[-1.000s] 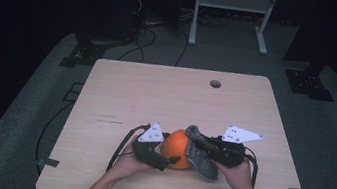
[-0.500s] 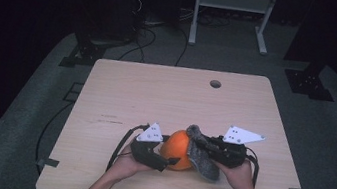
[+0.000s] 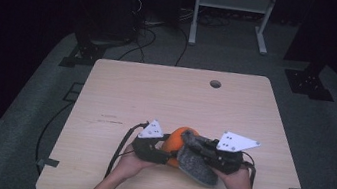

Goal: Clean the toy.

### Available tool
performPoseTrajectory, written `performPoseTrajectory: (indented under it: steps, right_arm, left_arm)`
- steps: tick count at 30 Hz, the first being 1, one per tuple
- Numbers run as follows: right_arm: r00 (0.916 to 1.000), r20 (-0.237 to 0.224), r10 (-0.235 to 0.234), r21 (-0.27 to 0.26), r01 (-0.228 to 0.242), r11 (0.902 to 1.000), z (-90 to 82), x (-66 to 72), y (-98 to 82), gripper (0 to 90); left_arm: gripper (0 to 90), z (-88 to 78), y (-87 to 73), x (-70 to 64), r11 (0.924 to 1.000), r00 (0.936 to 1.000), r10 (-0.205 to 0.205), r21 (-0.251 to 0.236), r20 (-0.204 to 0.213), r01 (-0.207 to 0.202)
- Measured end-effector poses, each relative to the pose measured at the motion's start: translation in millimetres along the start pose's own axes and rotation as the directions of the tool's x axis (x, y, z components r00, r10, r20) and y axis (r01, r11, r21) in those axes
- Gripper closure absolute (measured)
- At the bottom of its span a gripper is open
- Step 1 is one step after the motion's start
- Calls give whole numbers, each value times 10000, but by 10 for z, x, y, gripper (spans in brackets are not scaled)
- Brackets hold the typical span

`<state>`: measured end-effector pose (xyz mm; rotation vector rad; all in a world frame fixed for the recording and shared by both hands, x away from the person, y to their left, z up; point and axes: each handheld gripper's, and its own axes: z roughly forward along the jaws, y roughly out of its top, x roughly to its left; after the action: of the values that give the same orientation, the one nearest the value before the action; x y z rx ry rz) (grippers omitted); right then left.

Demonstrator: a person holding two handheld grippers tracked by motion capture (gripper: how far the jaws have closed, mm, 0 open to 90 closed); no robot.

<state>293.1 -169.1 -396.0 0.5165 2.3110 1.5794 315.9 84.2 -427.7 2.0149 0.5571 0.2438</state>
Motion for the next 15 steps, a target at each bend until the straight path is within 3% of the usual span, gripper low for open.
performPoseTrajectory:
  steps: [2,6,8,11,13,15]
  right_arm:
    - [9996,140,-239,117,238,9996,38,36,22,777]
    - [9952,979,86,191,-106,9998,-46,-122,-10,777]
    - [9910,1334,120,472,-185,9987,-80,-193,-61,777]
    - [9922,1242,126,530,-193,9984,-93,-191,-76,778]
    - [9961,885,29,287,-54,9996,-82,-129,-49,777]
    - [9986,503,-179,148,172,9997,-52,-54,-14,776]
  left_arm:
    - [371,-6,1,-27,9999,9999,151,32,-29,-151]
    - [369,-24,-15,0,9999,9996,118,-47,238,-117]
    - [305,-19,-5,15,9999,9996,2,-107,295,1]
    - [188,32,6,29,9995,9993,-277,124,270,274]
    - [219,43,-5,22,9997,9995,-232,103,199,230]
    - [292,52,-13,-32,9999,9998,87,79,162,-88]
